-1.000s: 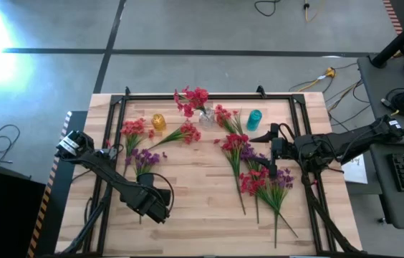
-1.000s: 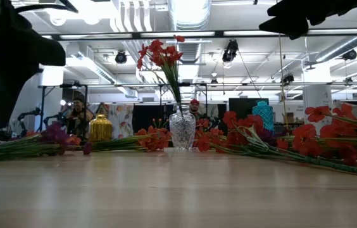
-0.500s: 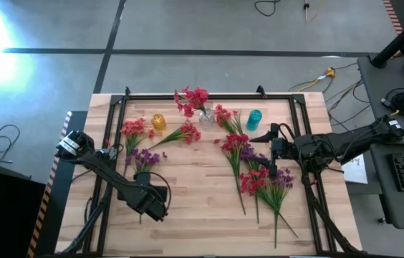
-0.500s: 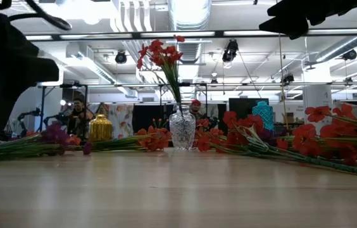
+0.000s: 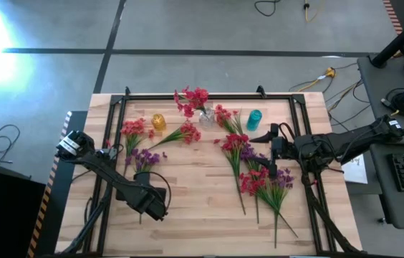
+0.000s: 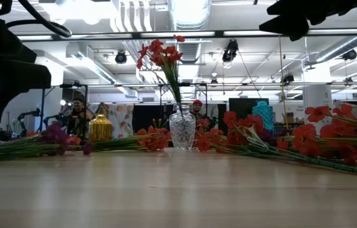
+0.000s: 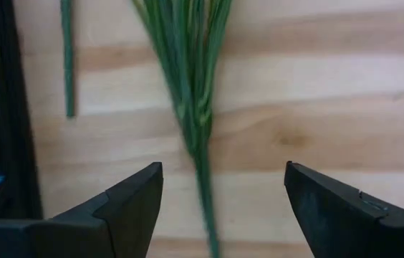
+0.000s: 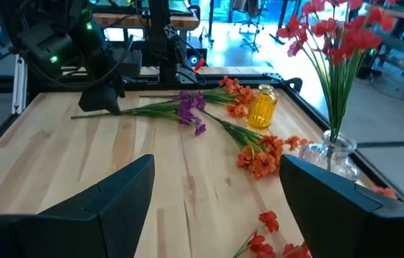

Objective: Sort flowers into vase by color
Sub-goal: Put the purple flowers into the blue vase

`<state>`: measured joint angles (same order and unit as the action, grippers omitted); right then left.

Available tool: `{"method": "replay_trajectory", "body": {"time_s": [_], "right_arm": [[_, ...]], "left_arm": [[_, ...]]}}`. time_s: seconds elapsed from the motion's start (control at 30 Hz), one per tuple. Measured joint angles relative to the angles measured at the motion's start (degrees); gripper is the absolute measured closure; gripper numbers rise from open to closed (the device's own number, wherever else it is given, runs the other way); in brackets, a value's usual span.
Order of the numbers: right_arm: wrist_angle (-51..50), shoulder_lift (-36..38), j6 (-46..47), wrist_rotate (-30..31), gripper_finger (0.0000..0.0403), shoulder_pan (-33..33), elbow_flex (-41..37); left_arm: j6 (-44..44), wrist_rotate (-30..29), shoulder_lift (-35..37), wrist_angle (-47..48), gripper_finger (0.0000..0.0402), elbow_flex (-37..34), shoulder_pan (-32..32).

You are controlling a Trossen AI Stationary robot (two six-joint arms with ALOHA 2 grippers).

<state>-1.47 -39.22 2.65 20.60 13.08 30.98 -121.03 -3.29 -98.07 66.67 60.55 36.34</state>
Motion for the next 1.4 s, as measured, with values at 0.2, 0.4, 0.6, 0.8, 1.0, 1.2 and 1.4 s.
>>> {"method": "replay_trajectory", "body": {"time_s": [0.2,0.4,0.6,0.8,1.0,1.2,1.4], "right_arm": [[-1.71,0.0,3.36,0.0,0.0113,0.01,-0.02],[-1.69,0.0,3.33,0.0,0.0113,0.0,0.77],[-1.3,-0.58,10.23,0.03,0.0113,0.0,2.46],[-2.53,-4.63,21.01,0.28,0.0113,-0.71,6.44],[-18.52,-11.18,30.57,-5.91,0.0113,-0.47,14.93],[-31.46,-19.96,46.84,-16.03,0.0115,2.47,18.43],[-32.96,-29.3,56.81,-15.94,0.0127,7.32,22.59]], "left_arm": [[3.16,1.12,0.17,0.38,0.0125,0.21,-0.07],[6.48,5.29,0.18,0.23,0.0125,2.25,0.02],[14.63,2.12,0.2,0.39,0.0125,4.72,-0.01],[36.48,-0.13,0.29,-2.08,0.0125,8.36,-1.01],[46.32,-6.34,0.33,-6.64,0.0125,12.53,-0.95],[65.62,-12.15,0.35,-17.89,0.0125,13.84,-0.88],[75.34,-13.46,0.35,-19.14,0.0125,13.13,-0.87]]}}
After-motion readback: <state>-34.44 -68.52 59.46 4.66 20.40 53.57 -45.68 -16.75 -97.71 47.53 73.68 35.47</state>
